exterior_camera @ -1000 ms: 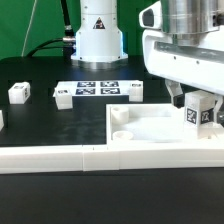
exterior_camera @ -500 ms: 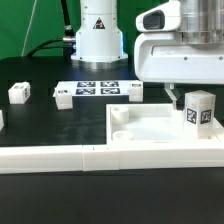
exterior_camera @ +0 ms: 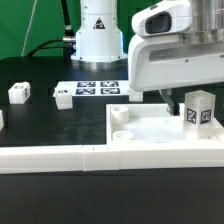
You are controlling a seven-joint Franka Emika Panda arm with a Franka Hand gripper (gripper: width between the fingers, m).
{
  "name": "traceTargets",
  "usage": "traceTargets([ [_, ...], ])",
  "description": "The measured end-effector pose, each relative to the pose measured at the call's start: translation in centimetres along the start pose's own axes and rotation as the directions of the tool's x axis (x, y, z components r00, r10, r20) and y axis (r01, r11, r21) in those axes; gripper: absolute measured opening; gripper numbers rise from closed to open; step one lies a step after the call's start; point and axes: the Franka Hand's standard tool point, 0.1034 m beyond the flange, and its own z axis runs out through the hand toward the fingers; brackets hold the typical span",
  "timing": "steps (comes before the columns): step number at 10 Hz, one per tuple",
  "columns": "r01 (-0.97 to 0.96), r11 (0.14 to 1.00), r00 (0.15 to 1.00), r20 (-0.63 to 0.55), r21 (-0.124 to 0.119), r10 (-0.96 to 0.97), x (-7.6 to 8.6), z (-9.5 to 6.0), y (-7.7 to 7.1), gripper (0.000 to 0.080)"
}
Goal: Assemble one leg
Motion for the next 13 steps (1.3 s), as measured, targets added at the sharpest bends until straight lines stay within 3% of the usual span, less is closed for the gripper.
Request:
traceTargets([
  [2,0.159,0.987,0.987,0.002,-0.009,-0.159,0.0,0.0,0.2,0.0649],
  [4,0.155,0.988,0.988,0.002,-0.009,-0.155,0.0,0.1,0.3,0.0386],
  [5,0.155,0.988,0.988,0.002,-0.009,-0.155,0.0,0.1,0.3,0.0386],
  [6,0.153,0.988,0.988,0.002,-0.010,-0.153,0.0,0.1,0.3,0.0291],
  [8,0.105,0.994,0.994,0.000,-0.010,-0.105,0.1,0.0,0.4,0.0291],
  [10,-0.147,0.989,0.989,-0.010,-0.008,0.147,0.1,0.1,0.7,0.0291],
  [13,-0.425,0.905,0.905,-0.009,-0.003,0.425,0.0,0.1,1.3,0.0294],
])
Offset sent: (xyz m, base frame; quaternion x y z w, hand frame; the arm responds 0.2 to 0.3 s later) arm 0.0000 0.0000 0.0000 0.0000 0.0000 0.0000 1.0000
